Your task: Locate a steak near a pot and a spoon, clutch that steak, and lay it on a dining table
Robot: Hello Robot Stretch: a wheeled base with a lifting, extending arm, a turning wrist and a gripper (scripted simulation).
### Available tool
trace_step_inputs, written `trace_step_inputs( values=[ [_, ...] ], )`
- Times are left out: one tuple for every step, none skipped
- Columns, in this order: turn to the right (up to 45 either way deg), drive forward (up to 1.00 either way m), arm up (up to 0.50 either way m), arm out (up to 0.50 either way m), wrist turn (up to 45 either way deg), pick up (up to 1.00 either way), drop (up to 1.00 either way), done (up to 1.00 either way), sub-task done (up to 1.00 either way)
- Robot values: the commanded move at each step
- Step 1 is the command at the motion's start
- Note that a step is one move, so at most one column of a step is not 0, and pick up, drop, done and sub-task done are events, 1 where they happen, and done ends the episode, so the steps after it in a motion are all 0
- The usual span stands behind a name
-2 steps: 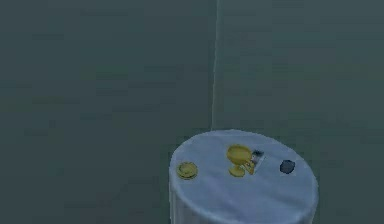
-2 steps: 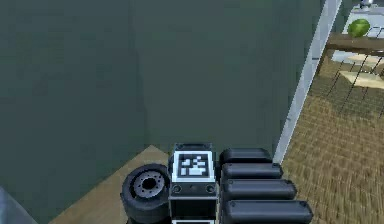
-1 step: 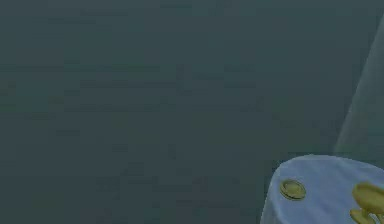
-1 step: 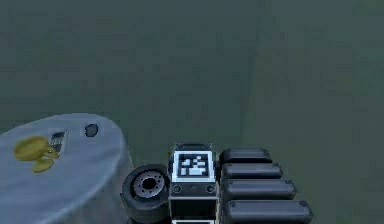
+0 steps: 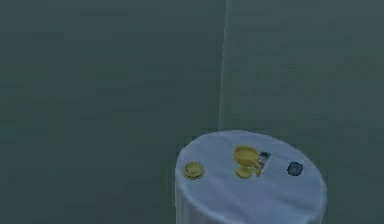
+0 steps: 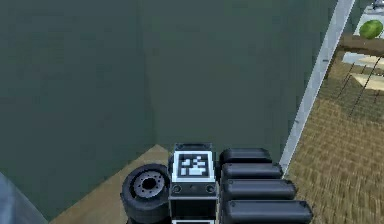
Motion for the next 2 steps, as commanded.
trace_step_inputs(
  values=[
    [-27.0, 0.00, 0.00, 0.00, 0.0, 0.00, 0.00, 0.00, 0.00],
    [21.0, 0.00, 0.00, 0.00, 0.0, 0.00, 0.00, 0.00, 0.00]
  ],
)
